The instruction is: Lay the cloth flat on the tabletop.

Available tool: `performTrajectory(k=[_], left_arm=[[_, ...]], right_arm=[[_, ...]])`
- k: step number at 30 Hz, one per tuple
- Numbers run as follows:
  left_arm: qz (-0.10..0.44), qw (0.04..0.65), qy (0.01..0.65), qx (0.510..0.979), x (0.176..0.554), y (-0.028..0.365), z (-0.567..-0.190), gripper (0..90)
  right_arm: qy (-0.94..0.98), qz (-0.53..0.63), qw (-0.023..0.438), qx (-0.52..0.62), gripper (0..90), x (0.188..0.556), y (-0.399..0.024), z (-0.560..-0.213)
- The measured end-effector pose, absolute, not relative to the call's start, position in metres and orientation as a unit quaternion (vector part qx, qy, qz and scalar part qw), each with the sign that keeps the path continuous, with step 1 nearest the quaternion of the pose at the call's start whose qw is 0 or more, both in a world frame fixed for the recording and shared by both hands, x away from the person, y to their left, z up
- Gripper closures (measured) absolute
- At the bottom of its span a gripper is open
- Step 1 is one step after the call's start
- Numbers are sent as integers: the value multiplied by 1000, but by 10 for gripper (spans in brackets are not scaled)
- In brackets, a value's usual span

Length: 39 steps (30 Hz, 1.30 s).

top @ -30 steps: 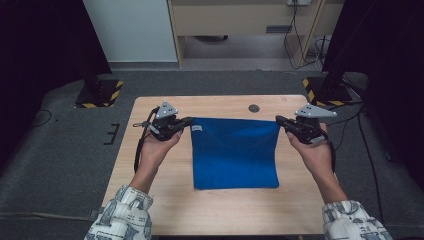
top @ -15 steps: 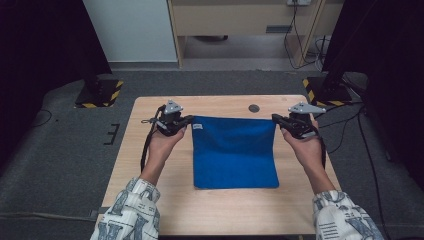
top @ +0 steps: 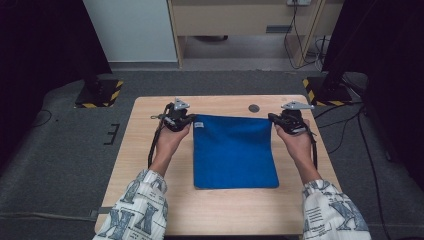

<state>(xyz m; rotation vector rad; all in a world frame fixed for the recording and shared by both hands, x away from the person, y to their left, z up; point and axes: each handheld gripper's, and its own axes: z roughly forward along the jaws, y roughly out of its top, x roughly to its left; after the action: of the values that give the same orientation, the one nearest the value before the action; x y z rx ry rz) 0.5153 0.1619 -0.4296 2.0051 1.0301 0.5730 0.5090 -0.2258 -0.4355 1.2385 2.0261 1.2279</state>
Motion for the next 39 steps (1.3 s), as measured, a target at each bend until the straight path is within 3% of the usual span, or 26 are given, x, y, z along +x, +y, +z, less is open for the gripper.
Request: performTrajectory(k=[9,11,12,13,14,16,19,39], left_arm=[[224,386,418,791,527,160,-444,889],[237,387,421,785,530,160,-446,853],[251,385,427,779,532,159,-448,765],[262,383,432,773,536,159,-450,653],[263,385,432,772,538,159,-451,598],[272,390,431,767,539,160,-449,566],[282,399,424,763,538,162,-441,507],[242,407,404,783,513,169,-415,245]], right_arm=[[737,438,227,463,898,523,-220,-448],[734,434,233,467,877,526,-218,-448],[733,435,233,468,832,527,-217,-448],[729,437,233,473,752,530,-216,-449],[726,434,233,480,645,534,-214,-451],[719,426,246,490,501,537,-212,-451],[707,425,265,498,387,538,-211,-450],[736,417,252,470,174,515,-194,-433]])
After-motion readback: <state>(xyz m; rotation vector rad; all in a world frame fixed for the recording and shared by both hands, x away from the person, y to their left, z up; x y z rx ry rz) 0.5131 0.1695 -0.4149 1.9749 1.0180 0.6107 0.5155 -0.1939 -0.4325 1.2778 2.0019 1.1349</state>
